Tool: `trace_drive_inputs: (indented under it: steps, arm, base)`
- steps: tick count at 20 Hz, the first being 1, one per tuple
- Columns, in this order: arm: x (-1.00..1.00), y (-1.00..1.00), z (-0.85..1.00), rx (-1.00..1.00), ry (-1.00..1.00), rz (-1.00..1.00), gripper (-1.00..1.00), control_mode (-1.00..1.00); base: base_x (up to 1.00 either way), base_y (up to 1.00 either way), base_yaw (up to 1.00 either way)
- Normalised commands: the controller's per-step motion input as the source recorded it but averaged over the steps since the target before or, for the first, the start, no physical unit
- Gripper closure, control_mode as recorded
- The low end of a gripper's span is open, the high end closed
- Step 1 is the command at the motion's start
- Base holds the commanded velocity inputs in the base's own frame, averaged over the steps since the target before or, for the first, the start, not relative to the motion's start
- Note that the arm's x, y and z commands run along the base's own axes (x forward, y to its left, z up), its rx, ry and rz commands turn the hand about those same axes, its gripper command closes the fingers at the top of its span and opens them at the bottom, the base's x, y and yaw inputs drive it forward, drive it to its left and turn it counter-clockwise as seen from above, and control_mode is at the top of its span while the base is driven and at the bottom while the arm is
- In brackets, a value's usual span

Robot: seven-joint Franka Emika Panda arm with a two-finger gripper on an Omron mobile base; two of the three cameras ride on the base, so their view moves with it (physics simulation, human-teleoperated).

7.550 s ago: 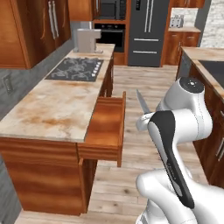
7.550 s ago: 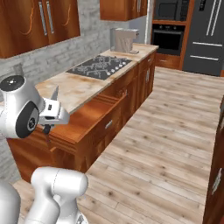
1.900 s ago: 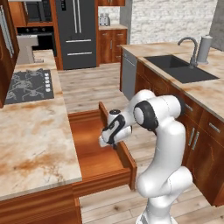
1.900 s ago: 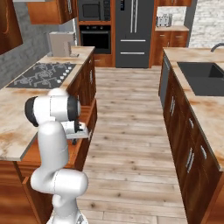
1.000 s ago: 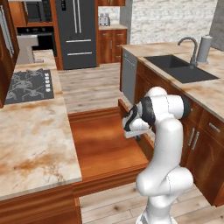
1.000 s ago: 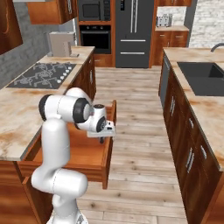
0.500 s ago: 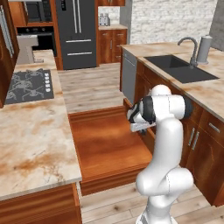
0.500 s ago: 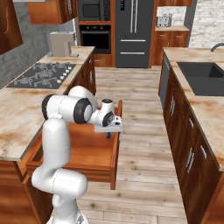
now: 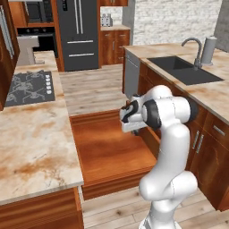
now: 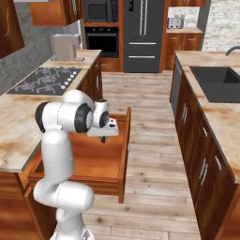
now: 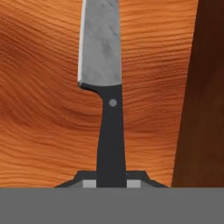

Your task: Pick up the metallic utensils from the counter and place them in the open drawer. Make sure not to pick up any wooden utensils.

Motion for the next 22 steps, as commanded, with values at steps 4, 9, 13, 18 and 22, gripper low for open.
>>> trace_drive_inputs:
  steps: [4, 9, 13, 18, 22]
  arm:
    - [0.0, 0.71, -0.32, 0.0, 0.12, 0.01, 1.0, -1.0]
    - [0.0, 0.46, -0.64, 0.0, 0.09, 0.0, 1.0, -1.0]
    - [0.0, 0.35, -0.52, 0.0, 0.08, 0.0, 1.0, -1.0]
    - [0.0, 0.17, -0.15, 0.0, 0.05, 0.0, -1.0, -1.0]
    - [0.0, 0.09, -0.02, 0.0, 0.03, 0.0, -1.0, -1.0]
  base:
    - [0.0, 0.0, 0.0]
    - [0.0, 0.0, 0.0]
    - [0.0, 0.0, 0.0]
    - [0.0, 0.0, 0.0]
    - [0.0, 0.0, 0.0]
